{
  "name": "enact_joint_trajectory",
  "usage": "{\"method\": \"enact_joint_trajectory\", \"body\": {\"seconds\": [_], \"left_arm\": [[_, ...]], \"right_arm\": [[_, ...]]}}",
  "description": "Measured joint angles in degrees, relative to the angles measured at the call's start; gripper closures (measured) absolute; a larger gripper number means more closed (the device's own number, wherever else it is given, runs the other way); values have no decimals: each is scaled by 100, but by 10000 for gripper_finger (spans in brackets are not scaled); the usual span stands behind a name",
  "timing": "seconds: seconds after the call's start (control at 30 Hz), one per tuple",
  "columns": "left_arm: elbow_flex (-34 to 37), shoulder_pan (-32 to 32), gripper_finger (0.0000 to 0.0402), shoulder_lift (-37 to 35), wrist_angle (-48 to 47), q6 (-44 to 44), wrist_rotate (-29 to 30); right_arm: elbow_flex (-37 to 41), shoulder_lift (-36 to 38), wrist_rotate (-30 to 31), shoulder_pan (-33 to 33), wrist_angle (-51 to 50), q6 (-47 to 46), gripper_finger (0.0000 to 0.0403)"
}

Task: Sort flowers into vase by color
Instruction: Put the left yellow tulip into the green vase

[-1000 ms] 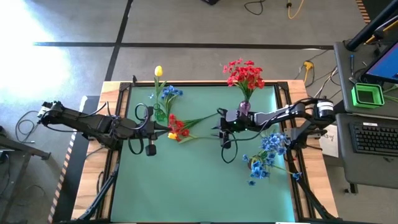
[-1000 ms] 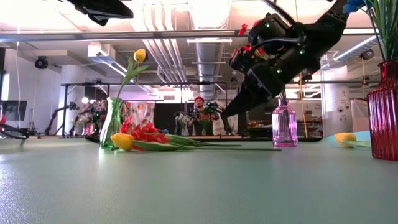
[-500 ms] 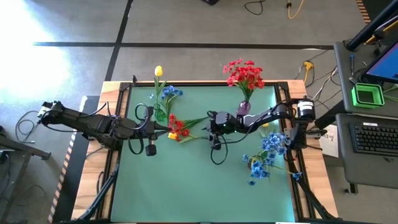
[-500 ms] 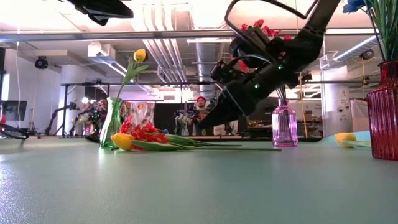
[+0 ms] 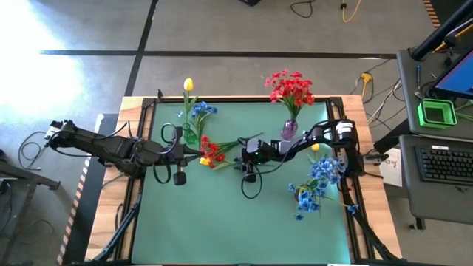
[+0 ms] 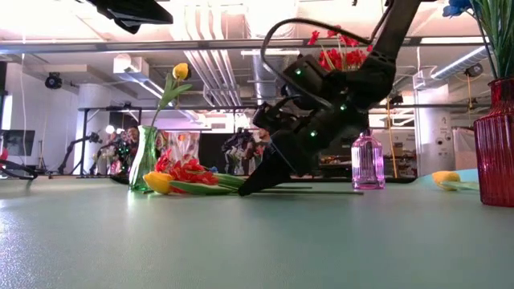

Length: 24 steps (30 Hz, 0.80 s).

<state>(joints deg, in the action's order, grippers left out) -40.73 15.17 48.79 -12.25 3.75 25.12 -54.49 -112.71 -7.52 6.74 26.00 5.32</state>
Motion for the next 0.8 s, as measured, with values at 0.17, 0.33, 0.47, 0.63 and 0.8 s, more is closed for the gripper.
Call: {"method": "enact_joint_trajectory", "body": {"seconds": [0.17, 0.33, 0.47, 0.63, 0.8], "left_arm": [[0, -1, 402, 1, -2, -24, 0], [0, 1, 402, 4, 0, -17, 0], [0, -1, 402, 12, 2, -13, 0], [0, -1, 402, 10, 26, 0, 0], [-211, -1, 402, 3, -224, -27, 47]], "right_arm": [[-45, -50, 246, -2, -97, 25, 313], [-25, 35, 293, -13, -271, 55, 384], [-15, 241, 332, -39, -458, -168, 388], [3, 866, 347, -76, -400, -191, 389], [47, 1415, 462, -74, -380, -832, 389]]}}
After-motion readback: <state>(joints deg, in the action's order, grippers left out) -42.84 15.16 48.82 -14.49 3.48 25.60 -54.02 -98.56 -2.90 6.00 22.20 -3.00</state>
